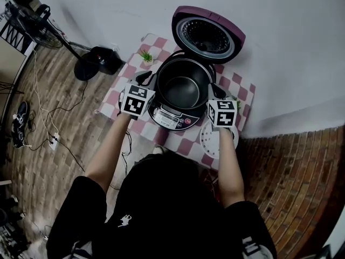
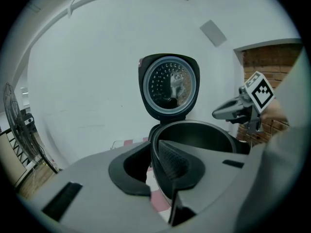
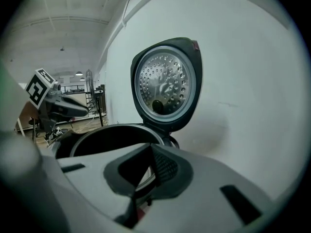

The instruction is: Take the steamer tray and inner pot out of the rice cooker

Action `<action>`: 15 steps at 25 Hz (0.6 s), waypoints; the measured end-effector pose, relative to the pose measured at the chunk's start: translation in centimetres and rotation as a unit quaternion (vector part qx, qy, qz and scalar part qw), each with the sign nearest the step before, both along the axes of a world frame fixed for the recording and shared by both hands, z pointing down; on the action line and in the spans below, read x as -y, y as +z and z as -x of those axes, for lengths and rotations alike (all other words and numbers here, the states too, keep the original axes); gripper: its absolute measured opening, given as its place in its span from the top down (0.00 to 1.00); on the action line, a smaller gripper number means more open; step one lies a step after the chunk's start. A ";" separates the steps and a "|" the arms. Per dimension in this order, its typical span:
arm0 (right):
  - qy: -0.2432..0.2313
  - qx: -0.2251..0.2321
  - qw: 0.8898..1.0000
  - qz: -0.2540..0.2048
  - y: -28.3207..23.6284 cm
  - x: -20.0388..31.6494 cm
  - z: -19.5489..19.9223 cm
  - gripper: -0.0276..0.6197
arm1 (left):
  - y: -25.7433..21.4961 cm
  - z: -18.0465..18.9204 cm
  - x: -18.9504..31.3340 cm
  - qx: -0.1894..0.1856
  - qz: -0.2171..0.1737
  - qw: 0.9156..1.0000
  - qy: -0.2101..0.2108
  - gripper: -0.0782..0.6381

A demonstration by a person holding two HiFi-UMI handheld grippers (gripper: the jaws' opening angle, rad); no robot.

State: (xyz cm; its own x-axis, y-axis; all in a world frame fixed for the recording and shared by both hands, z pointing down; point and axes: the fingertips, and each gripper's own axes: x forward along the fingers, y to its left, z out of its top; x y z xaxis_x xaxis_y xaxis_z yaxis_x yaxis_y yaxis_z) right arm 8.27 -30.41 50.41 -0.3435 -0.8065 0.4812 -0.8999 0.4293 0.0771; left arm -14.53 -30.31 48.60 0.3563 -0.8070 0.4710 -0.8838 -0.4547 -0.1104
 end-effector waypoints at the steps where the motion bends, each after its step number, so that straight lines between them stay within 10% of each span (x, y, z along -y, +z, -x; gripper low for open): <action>1: -0.001 -0.003 1.000 0.002 0.3 0.2 0.0 0.95 | 0.2 -0.1 0.0 0.002 0.002 1.000 0.002 0.81; 15: -0.071 -0.068 0.995 0.023 2.1 5.2 -0.2 0.89 | 2.2 -2.7 2.6 0.037 0.058 0.998 -0.004 0.65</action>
